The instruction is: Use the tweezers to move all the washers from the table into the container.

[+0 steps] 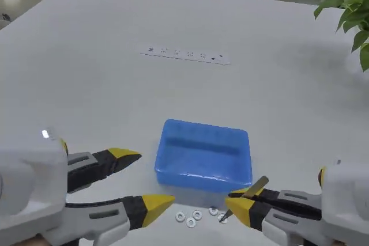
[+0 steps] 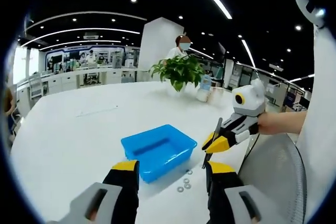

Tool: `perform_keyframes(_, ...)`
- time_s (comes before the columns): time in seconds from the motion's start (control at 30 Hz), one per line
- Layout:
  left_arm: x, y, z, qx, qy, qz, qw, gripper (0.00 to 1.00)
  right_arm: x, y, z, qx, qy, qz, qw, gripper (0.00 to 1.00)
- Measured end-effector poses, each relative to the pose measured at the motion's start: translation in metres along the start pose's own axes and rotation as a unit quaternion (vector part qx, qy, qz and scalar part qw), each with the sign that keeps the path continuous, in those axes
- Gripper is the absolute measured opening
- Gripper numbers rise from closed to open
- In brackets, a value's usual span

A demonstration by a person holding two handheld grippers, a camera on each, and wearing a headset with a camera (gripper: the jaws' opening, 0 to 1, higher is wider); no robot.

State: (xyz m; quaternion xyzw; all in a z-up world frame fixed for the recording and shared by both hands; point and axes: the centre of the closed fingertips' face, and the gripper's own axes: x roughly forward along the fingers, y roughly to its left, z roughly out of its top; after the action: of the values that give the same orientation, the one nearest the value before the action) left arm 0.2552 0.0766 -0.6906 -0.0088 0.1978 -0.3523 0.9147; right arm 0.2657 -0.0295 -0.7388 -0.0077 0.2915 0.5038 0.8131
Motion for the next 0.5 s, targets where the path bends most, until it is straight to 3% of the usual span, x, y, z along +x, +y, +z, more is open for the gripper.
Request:
perform_keyframes(0.07,-0.005,0.005,0.005,-0.011,-0.021,0.015,0.9996,0.54,0.000,-0.001,0.005,-0.009,0.002,-0.003,0.9999,0.03)
perform_keyframes(0.23,-0.014,0.013,0.014,-0.013,-0.045,0.042,0.9980,0.62,0.001,-0.005,0.018,-0.024,0.000,-0.008,0.9997,0.03)
perform_keyframes(0.5,-0.019,0.022,0.026,-0.007,-0.062,0.071,0.9955,0.82,-0.001,-0.016,0.036,-0.037,-0.012,-0.015,0.9991,0.03)
